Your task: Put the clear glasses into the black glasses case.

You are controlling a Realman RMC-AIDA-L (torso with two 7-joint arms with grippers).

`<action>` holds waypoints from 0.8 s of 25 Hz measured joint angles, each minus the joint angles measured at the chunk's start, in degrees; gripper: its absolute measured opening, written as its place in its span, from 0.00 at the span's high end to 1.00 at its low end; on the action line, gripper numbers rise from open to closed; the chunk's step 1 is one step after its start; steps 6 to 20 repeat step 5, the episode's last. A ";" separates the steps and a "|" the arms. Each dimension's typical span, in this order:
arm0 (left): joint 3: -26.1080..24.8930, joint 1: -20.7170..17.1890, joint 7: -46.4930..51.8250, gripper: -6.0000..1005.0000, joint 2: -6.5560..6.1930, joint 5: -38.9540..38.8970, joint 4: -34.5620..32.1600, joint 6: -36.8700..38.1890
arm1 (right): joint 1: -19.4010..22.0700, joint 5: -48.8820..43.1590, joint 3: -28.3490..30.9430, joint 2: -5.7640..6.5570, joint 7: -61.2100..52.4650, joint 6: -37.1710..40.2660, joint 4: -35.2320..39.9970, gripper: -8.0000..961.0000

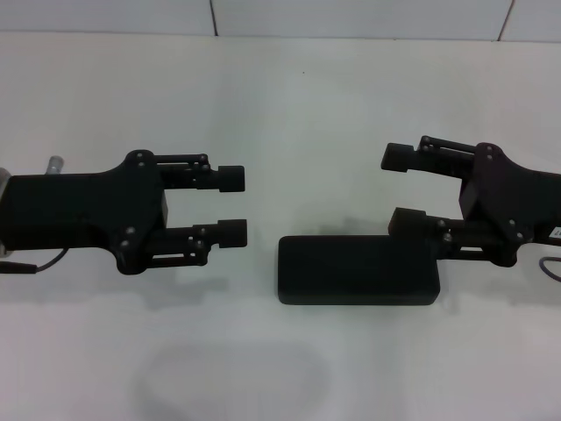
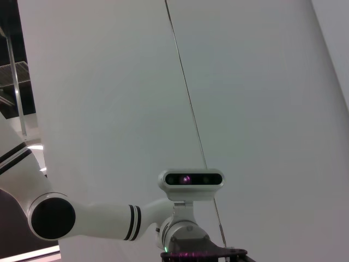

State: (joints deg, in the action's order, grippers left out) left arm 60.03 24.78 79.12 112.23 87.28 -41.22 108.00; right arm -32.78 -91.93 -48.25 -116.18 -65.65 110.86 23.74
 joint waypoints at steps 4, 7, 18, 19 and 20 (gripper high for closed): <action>0.00 0.00 0.16 0.39 0.00 0.00 0.00 0.00 | 0.00 0.00 0.00 0.00 0.00 0.00 -0.01 0.22; 0.00 0.00 0.17 0.39 0.00 -0.01 0.00 0.00 | 0.00 0.00 0.00 0.00 0.00 0.00 -0.01 0.22; 0.00 0.00 0.17 0.39 0.00 -0.01 0.00 0.00 | 0.00 0.00 0.00 0.00 0.00 0.00 -0.01 0.22; 0.00 0.00 0.17 0.39 0.00 -0.01 0.00 0.00 | 0.00 0.00 0.00 0.00 0.00 0.00 -0.01 0.22; 0.00 0.00 0.17 0.39 0.00 -0.01 0.00 0.00 | 0.00 0.00 0.00 0.00 0.00 0.00 -0.01 0.22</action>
